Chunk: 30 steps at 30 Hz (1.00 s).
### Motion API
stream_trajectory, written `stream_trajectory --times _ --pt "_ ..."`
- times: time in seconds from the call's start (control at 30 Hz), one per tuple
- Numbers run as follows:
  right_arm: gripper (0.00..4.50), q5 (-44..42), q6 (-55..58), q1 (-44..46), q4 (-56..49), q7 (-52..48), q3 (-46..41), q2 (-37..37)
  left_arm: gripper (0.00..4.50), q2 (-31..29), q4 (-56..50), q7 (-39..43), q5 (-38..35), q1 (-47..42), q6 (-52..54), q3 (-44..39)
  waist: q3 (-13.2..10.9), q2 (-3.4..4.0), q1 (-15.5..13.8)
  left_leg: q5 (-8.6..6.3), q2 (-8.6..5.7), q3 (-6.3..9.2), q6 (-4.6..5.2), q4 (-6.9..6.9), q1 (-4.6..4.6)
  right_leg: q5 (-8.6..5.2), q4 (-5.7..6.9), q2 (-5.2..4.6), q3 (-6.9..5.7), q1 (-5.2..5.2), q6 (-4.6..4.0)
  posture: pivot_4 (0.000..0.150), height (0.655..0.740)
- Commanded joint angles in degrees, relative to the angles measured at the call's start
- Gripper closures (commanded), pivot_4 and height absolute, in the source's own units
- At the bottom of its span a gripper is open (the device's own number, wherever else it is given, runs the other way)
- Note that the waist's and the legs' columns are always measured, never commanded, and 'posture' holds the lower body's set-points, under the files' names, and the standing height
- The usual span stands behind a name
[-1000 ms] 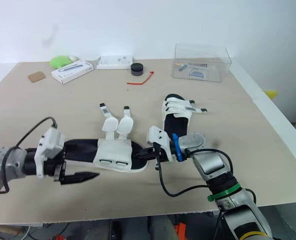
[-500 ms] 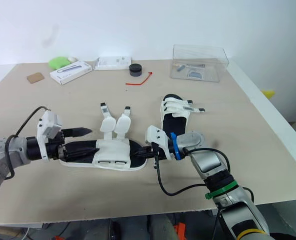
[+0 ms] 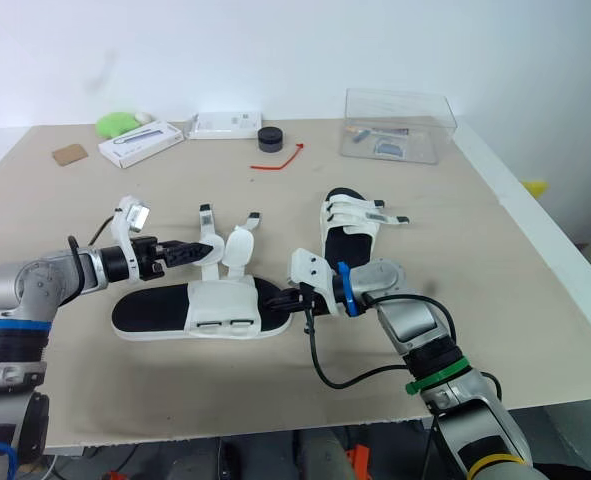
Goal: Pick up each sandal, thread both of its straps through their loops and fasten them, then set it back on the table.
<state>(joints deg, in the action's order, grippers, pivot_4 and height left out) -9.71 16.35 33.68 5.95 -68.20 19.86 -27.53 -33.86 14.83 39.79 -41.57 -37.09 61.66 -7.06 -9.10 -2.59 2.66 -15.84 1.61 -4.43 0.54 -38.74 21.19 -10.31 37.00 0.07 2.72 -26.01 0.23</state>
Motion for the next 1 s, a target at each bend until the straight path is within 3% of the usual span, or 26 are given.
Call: stream_trajectory --times 0.03,0.5,0.77,0.87,0.97,1.0 --pt "4.41 0.4 -0.1 0.1 -1.2 0.7 -0.5 -0.1 0.0 0.7 3.6 1.5 -0.3 -3.4 1.3 -1.3 0.0 -0.01 0.0 0.0 0.01 0.0 0.0 0.0 0.0 0.0 0.0 -0.01 0.01 0.0 0.0 0.15 0.74" --pt "4.41 0.6 0.1 -0.1 -1.7 1.3 -0.8 -1.0 0.0 7.6 32.3 1.1 3.6 -19.5 -10.1 -8.3 0.0 -0.07 0.0 0.01 -0.08 0.03 -0.04 -0.02 0.07 0.02 -0.01 -0.04 -0.02 0.0 0.0 0.15 0.74" --pt "4.41 0.7 0.4 -0.2 -2.2 1.3 -0.9 -1.7 0.0 9.4 39.7 3.6 8.5 -22.9 -15.7 -7.3 -0.1 -0.12 -0.1 0.01 -0.13 0.05 -0.05 -0.03 0.12 0.02 -0.01 -0.1 -0.05 -0.02 0.03 0.15 0.74" --pt "4.5 0.7 0.3 -0.1 -2.1 1.3 -0.9 -1.9 0.76 9.7 42.8 2.4 9.5 -24.2 -19.2 -8.9 -0.1 -0.13 -0.1 0.01 -0.13 0.05 -0.05 -0.03 0.13 0.02 -0.01 -0.15 -0.06 -0.02 0.04 0.15 0.74" --pt "4.5 0.9 0.2 0.1 -1.9 1.2 -0.8 -2.0 2.17 9.5 44.4 3.0 10.7 -24.9 -21.0 -8.9 -0.1 -0.13 0.0 0.0 -0.13 0.02 -0.05 -0.03 0.14 0.02 -0.02 -0.17 -0.02 -0.03 0.09 0.15 0.74" --pt "4.5 0.9 0.1 0.2 -1.8 1.2 -0.8 -2.1 2.43 9.5 44.6 3.2 11.0 -25.0 -21.2 -8.9 -0.1 -0.13 0.0 0.0 -0.13 0.03 -0.05 -0.03 0.14 0.02 -0.02 -0.17 -0.02 -0.03 0.09 0.15 0.74"
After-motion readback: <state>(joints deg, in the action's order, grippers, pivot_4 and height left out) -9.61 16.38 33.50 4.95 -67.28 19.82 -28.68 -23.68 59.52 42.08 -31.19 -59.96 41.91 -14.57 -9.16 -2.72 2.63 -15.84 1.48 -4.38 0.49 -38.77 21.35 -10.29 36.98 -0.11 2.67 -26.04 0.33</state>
